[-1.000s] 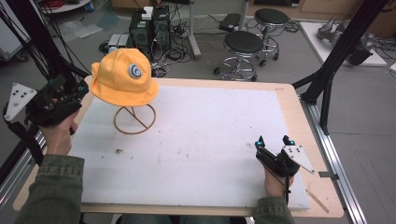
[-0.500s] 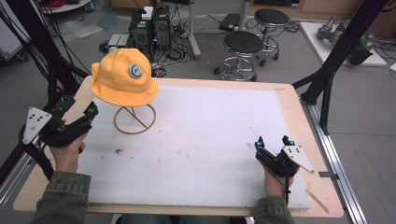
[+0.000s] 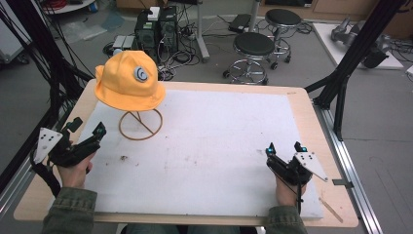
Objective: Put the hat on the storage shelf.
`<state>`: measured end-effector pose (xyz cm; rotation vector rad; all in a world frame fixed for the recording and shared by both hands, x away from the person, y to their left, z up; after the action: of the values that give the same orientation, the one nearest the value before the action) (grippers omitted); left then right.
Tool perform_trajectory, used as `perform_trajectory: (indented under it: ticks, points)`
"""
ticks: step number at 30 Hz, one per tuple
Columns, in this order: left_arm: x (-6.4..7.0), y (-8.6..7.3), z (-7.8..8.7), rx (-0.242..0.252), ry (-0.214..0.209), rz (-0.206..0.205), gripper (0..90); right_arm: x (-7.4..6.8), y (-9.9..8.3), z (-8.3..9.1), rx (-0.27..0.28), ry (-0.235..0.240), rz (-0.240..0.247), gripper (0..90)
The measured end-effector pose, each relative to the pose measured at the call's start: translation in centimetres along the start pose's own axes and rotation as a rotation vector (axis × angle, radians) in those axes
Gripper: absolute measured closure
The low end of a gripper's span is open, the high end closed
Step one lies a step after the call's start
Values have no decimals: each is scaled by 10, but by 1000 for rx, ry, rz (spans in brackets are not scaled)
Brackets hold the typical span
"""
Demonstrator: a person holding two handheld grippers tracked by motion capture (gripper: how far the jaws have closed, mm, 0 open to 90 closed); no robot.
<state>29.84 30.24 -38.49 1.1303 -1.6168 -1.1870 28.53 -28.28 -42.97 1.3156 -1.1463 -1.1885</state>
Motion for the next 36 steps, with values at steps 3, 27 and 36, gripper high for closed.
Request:
perform_trajectory:
  ticks: [3,27,36]
  points:
    - [-2,-7,4,-10,8,8,195,1,-1,0,-6,0,-10,118]
    - [-8,-30,24,-22,49,28,197,-1,0,2,-5,4,0,118]
    - [-9,-31,26,-24,51,30,198,0,-1,1,-5,4,6,118]
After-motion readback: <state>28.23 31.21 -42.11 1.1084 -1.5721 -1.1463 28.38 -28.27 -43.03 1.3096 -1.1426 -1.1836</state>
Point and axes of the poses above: each handheld gripper's, and its own axes: z roughly backward along the jaws, y roughly out of its top, x roughly to its right, the point moved 2 cm from there along -z, roughly forward along the jaws, and after that the axes turned 11 degrees about x, right-handed, at the moved point
